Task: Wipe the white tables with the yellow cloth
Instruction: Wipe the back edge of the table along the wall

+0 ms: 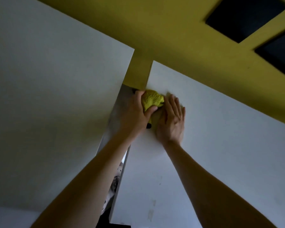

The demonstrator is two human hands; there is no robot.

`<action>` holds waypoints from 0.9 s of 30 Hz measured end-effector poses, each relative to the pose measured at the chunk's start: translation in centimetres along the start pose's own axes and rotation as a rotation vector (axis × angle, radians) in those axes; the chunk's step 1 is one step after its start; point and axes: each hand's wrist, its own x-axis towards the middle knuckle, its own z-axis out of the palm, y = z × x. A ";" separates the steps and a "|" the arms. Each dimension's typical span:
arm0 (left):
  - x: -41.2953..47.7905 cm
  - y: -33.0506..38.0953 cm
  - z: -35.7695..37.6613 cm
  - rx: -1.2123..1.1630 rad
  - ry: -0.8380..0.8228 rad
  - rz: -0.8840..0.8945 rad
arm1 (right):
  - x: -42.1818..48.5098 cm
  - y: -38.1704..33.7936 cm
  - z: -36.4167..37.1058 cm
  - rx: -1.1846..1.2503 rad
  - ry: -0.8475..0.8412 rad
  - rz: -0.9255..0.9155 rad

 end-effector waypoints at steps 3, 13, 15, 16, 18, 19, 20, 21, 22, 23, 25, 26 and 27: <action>6.9 1.2 1.5 -0.034 -0.031 -0.054 | 0.6 0.4 0.3 -0.020 0.024 0.024; 0.4 0.7 0.7 -0.032 0.042 -0.025 | 0.5 -0.6 -0.3 -0.084 0.040 0.096; 1.1 1.2 0.6 -0.030 0.025 -0.045 | 0.5 -1.0 -0.6 -0.134 0.036 0.177; 2.7 1.5 0.9 -0.022 0.014 -0.065 | 0.5 -1.1 -0.5 -0.158 0.034 0.200; 7.2 2.3 1.3 -0.015 -0.019 -0.121 | 0.5 -1.0 -0.3 -0.179 0.028 0.211; 9.4 2.8 1.5 -0.017 -0.042 -0.143 | 0.5 -0.9 -0.3 -0.178 0.032 0.211; 10.8 3.3 1.8 -0.015 -0.057 -0.153 | 0.6 -0.8 -0.3 -0.177 0.033 0.210; 11.3 3.6 2.0 -0.013 -0.055 -0.153 | 0.6 -0.8 -0.3 -0.175 0.030 0.212; 10.8 3.6 2.1 -0.026 -0.041 -0.142 | 0.7 -0.8 -0.3 -0.173 0.030 0.214; 9.5 3.2 2.0 -0.042 -0.014 -0.128 | 0.7 -0.7 -0.2 -0.177 0.033 0.211; 4.5 2.3 1.5 -0.032 0.041 -0.097 | 0.5 -0.5 -0.2 -0.198 0.027 0.201; 1.4 1.9 1.2 -0.023 0.051 -0.071 | 0.3 -0.4 -0.3 -0.203 0.021 0.198; -1.6 1.7 0.7 -0.030 0.055 -0.050 | 0.2 -0.4 -0.3 -0.202 0.016 0.194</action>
